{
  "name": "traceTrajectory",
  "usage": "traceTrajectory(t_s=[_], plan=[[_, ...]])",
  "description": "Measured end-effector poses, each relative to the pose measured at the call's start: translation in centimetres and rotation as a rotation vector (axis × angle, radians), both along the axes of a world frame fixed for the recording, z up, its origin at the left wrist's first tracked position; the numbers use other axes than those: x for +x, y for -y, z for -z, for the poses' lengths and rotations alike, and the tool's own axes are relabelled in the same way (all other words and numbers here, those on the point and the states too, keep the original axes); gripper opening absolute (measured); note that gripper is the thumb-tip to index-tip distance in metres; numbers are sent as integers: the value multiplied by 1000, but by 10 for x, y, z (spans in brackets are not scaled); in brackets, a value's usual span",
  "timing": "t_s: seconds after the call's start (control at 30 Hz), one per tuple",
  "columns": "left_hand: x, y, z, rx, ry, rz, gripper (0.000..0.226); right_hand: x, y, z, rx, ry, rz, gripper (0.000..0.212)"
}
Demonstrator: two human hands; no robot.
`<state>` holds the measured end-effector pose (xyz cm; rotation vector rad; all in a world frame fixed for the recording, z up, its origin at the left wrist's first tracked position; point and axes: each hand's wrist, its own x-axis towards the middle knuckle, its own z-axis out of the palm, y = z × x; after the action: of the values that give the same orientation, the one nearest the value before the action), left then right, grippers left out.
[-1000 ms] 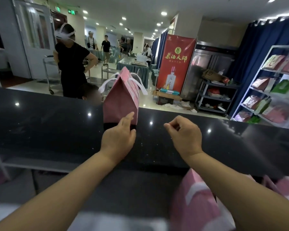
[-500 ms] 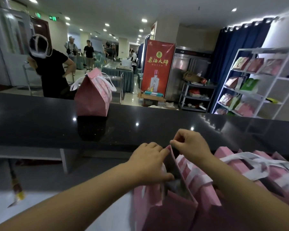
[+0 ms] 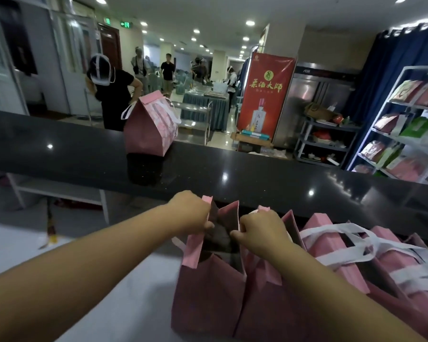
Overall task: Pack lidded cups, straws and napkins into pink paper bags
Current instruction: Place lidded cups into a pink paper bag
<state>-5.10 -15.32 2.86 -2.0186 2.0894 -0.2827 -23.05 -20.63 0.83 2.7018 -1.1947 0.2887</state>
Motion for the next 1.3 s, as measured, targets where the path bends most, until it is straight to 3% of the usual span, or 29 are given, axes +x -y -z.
traceTrajectory(t_s=[0.1, 0.2, 0.47, 0.6, 0.87, 1.1, 1.3], plan=[[-10, -5, 13, -70, 3, -85, 50, 0, 1, 12, 17, -26, 2, 36], [-13, -14, 14, -123, -67, -157, 39, -1, -1, 20, -4, -13, 32, 35], [-14, -63, 14, -323, -482, -342, 29, -7, -22, 15, -100, -11, 41, 27], [-22, -94, 14, -423, -609, -325, 29, -16, -55, 12, -121, 135, -27, 25], [-40, -181, 3, -654, -708, -147, 30, -36, -156, 3, -215, 224, 23, 21], [-93, -238, 19, -563, -859, -90, 26, -99, -228, 12, -165, 278, 137, 20], [-182, -245, 20, -423, -881, 12, 30, -195, -251, 18, -73, 291, 331, 29]])
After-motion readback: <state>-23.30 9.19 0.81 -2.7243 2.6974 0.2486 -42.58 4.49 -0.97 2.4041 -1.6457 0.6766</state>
